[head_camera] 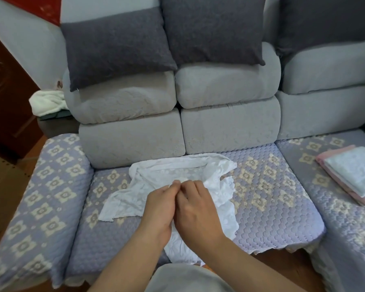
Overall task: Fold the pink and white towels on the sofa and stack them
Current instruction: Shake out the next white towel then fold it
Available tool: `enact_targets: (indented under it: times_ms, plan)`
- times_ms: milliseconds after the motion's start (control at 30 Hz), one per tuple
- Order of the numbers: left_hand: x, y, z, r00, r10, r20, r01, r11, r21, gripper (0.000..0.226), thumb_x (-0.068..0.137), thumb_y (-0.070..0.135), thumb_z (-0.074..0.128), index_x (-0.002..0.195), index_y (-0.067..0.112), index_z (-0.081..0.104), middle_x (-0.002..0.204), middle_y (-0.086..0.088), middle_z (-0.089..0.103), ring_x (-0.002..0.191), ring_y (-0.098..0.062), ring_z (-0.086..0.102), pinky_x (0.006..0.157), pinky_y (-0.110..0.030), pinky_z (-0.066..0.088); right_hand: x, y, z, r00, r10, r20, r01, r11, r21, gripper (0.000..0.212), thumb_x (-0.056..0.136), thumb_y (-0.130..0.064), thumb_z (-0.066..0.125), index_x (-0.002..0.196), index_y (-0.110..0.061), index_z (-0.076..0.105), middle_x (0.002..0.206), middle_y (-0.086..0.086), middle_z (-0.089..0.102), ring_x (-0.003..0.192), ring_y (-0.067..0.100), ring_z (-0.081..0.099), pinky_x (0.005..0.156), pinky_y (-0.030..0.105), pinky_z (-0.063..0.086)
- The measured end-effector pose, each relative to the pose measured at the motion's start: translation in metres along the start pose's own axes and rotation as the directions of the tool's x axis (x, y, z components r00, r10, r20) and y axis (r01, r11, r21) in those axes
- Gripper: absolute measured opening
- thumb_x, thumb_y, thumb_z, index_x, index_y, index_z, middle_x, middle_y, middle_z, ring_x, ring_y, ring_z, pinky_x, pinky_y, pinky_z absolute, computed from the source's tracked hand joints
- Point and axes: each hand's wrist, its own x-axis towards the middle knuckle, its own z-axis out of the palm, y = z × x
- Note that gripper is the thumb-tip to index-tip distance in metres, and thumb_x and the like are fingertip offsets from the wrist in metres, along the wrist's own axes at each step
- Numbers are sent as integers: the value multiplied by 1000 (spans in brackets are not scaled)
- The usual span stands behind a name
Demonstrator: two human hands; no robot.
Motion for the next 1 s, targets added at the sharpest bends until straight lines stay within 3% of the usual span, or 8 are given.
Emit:
enact_targets:
  times_ms: [133,200,333,400,600,767,900,1000]
  plan:
    - [4,4,-6,1000,-9,14,10,998,-58,32,104,22,51,97,3,76,95,-13,78,91,-23,75,83,-35,54,-8,11,-6,992,125,-25,-112,949,294,39,97,-12,45,131,-8,61,111,2,54,101,14,50,84,21,46]
    - [8,10,-8,1000,27,11,-27,1000,-6,29,105,19,50,101,2,74,97,-15,77,93,-27,75,87,-38,57,-12,21,-7,964,266,3,-239,862,447,39,97,-15,48,135,-17,56,120,-5,49,107,4,51,89,15,46]
    - [15,38,-8,986,167,-13,-163,973,166,24,102,16,56,90,5,73,89,-16,76,83,-29,76,76,-35,62,-29,55,-1,841,504,196,-532,706,468,44,95,-11,56,132,-34,50,119,-18,53,112,-3,53,96,26,49]
    - [16,57,-7,971,238,24,-236,936,261,26,103,17,53,91,6,73,86,-14,77,80,-27,76,74,-32,62,-32,68,-4,808,536,244,-585,678,446,41,95,-15,58,130,-35,52,116,-23,57,111,-5,54,98,31,50]
    - [3,102,6,946,309,98,-324,907,268,27,105,19,51,91,8,72,86,-17,76,80,-31,76,78,-37,62,6,48,-28,920,359,157,-384,749,540,55,90,-40,68,139,-33,45,126,-20,54,118,-4,51,100,21,45]
    - [-13,116,25,936,330,123,-350,915,201,26,105,17,49,99,2,70,92,-20,75,82,-30,76,73,-32,63,38,18,-45,914,386,123,-380,713,589,76,82,-51,69,147,-35,32,134,-15,43,121,0,43,100,21,42]
    - [-22,123,35,920,381,88,-389,916,96,26,104,13,48,90,2,66,74,-10,68,81,-27,74,75,-33,63,53,1,-57,882,471,-3,-383,721,577,58,88,-42,66,139,-35,39,120,-21,46,107,-4,46,89,14,42]
    - [-27,126,37,914,400,68,-403,914,45,27,104,11,47,85,4,65,63,-2,68,78,-24,73,80,-36,63,62,1,-64,842,537,-60,-406,702,585,26,94,-36,60,118,-31,54,105,-19,58,93,1,57,80,20,48]
